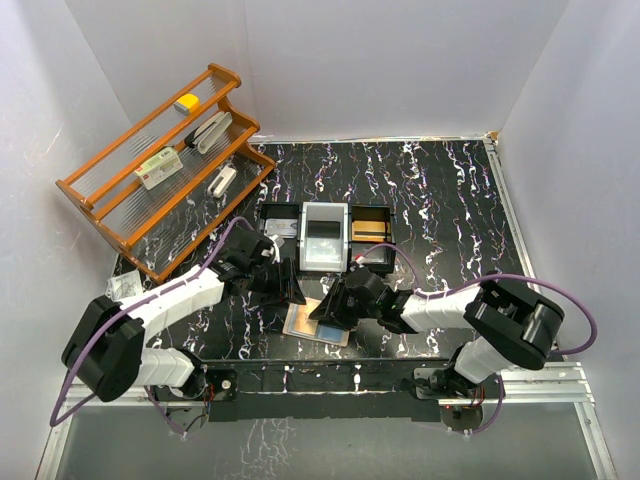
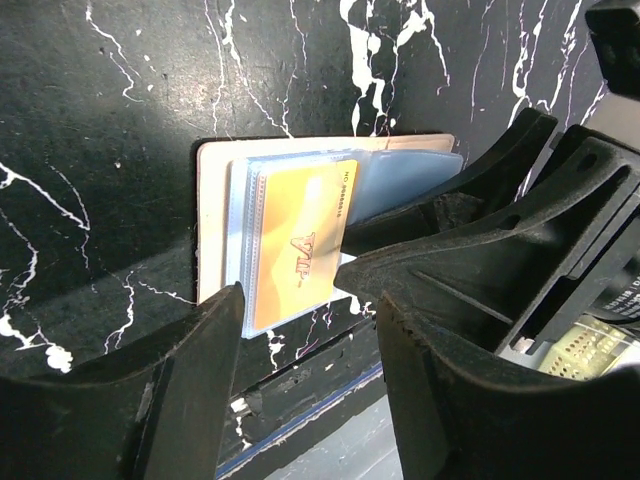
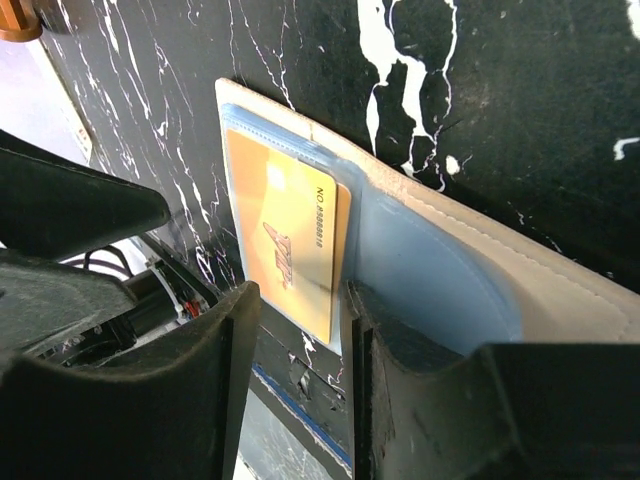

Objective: Take the credit cards out of the card holder

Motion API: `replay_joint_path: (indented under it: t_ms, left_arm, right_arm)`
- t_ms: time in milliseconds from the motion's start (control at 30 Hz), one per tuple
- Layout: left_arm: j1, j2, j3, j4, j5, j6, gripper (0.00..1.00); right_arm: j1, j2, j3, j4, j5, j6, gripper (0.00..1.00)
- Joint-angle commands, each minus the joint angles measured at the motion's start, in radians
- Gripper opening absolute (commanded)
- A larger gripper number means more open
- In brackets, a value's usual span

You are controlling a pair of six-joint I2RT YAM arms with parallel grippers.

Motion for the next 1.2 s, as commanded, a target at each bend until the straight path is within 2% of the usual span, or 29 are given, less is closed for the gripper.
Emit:
replay_joint_path:
  t_ms: [0,100,367,500,667,933,1033,1167]
  left_arm:
    - [0.005,0.030,-0.023,0.019,0.074,0.021,0.51]
    - [0.005,0.053,-0.037,0.040,0.093,0.024,0.46]
    - [0.003,0.140,-0.046,0.067,0.124,0.038,0.35]
    - [0.000,0.166,-0.046,0.050,0.107,0.053,0.26]
    - [-0.001,0.170,-0.055,0.024,0.081,0.057,0.19]
    - [-0.003,0.175,-0.050,0.012,0.080,0.070,0.11]
    - [-0.004,0.182,-0.042,0.005,0.085,0.078,0.06]
    - [-0.006,0.188,-0.037,0.002,0.087,0.084,0.03]
  right_arm:
    - [0.004,0.009,0.006,-0.006,0.028,-0.001,0.35]
    - [0.003,-0.003,0.001,-0.017,0.039,0.002,0.30]
    - [0.004,-0.004,0.000,-0.024,0.052,0.005,0.28]
    - [0.003,0.000,-0.002,-0.013,0.048,0.006,0.27]
    - [0.002,0.007,-0.007,0.021,0.033,0.014,0.20]
    - [0.002,0.012,0.000,0.044,0.009,0.011,0.19]
    - [0.002,0.028,0.035,-0.026,0.014,-0.015,0.23]
    - [0.003,0.042,0.072,-0.089,0.021,-0.056,0.21]
